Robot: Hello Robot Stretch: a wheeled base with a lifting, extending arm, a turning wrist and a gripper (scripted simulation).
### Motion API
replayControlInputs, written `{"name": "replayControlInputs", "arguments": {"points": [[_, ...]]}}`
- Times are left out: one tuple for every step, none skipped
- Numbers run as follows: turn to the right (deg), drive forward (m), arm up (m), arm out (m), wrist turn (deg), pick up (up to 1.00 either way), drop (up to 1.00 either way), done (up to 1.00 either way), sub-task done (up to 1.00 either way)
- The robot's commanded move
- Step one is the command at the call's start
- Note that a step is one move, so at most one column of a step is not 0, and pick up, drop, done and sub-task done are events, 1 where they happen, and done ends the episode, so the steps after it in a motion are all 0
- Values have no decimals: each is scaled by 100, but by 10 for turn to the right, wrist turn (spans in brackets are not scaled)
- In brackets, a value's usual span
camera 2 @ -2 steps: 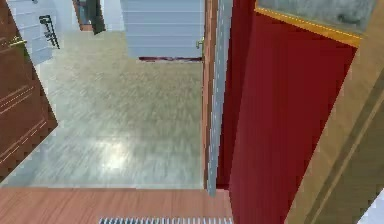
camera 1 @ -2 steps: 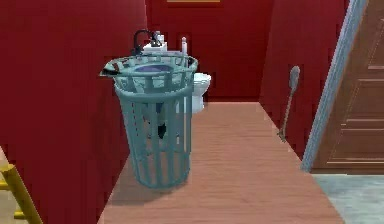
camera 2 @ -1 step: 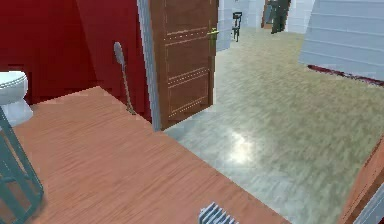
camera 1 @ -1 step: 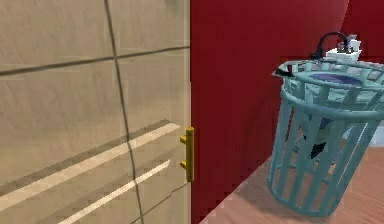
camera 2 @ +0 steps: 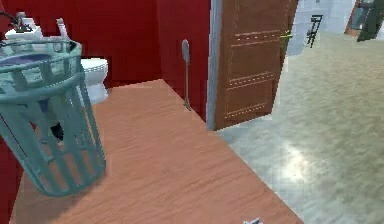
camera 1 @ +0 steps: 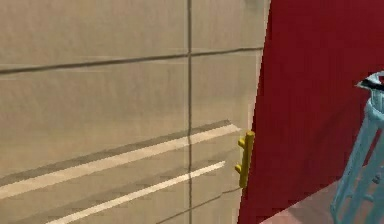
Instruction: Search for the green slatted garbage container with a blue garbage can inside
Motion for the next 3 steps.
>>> {"name": "replayControlInputs", "arguments": {"points": [[0, 5, 0, 0, 0, 0, 0, 0, 0], [450, 0, 0, 0, 0, 0, 0, 0, 0], [240, 0, 0, 0, 0, 0, 0, 0, 0]]}}
